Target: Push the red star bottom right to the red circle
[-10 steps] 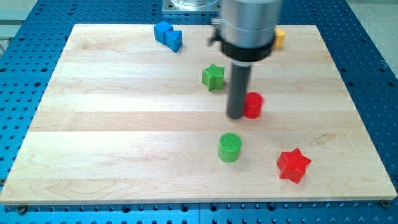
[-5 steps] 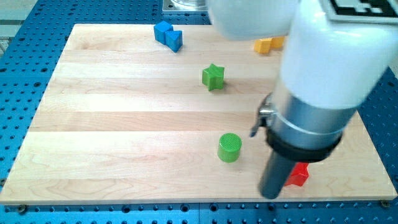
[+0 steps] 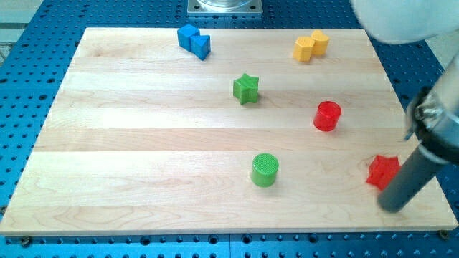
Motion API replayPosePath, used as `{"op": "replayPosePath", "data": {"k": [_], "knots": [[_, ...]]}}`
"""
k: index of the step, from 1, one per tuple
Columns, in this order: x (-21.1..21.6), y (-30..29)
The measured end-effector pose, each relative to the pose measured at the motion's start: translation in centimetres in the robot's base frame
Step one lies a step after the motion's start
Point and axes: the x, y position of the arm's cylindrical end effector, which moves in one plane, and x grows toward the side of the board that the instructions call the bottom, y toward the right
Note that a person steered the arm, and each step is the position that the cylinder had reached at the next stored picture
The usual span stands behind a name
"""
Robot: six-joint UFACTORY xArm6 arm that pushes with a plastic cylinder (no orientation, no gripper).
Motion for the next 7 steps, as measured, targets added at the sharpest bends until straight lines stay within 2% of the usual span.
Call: {"op": "replayPosePath", "data": {"k": [1,2,4,5,6,7], "knots": [[-1.1,2.0],[-0.1,2.6],[-5.1,1.6],[-0.6,0.9],[0.2,-1.0],[-5.6,-1.6]]}}
